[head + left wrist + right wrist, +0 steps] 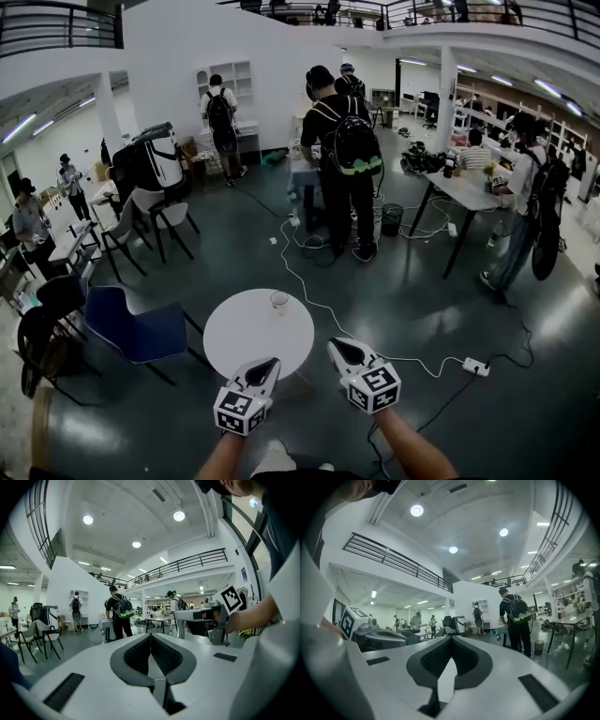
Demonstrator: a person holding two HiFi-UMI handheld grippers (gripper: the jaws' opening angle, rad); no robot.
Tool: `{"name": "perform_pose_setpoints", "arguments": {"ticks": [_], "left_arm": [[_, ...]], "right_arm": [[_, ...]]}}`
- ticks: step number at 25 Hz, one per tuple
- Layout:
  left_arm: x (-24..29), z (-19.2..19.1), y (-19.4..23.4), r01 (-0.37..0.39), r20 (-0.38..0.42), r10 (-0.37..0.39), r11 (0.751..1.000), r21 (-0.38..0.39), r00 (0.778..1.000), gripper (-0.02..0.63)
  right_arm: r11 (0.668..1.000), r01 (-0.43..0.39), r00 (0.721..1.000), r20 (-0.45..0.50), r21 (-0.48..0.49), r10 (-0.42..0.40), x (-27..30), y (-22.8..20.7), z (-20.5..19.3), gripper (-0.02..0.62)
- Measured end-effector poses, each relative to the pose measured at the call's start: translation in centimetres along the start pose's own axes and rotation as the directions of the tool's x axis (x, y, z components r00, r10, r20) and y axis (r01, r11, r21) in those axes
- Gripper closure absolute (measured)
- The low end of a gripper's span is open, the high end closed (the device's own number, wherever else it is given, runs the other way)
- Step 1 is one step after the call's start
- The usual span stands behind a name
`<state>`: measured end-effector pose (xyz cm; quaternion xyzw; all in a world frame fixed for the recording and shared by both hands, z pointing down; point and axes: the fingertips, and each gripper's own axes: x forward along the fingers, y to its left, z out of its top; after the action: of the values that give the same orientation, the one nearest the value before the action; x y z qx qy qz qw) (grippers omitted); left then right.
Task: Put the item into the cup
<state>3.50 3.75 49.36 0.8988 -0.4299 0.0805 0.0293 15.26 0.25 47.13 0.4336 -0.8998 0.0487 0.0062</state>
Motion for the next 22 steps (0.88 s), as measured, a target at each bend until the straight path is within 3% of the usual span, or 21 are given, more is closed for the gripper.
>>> {"name": "perform_pose_setpoints", "arguments": {"ticks": [9, 22], "left_arm": [[0.6, 0.5, -0.9, -0.005, -0.003, 0.005, 1.000, -0.010, 1.000, 0.589], [-3.5, 0.7, 1.7, -0.015, 0.005, 0.015, 1.000, -0.023, 1.000, 0.589]], "right_arm": [[1.000, 0.000, 1.000, -0.002, 0.019, 0.000, -1.0, -0.9, -0.3, 0.578], [1.000, 0.003, 1.000, -0.008, 0.018, -0.003, 0.5, 3.1, 0.0, 0.578]]}}
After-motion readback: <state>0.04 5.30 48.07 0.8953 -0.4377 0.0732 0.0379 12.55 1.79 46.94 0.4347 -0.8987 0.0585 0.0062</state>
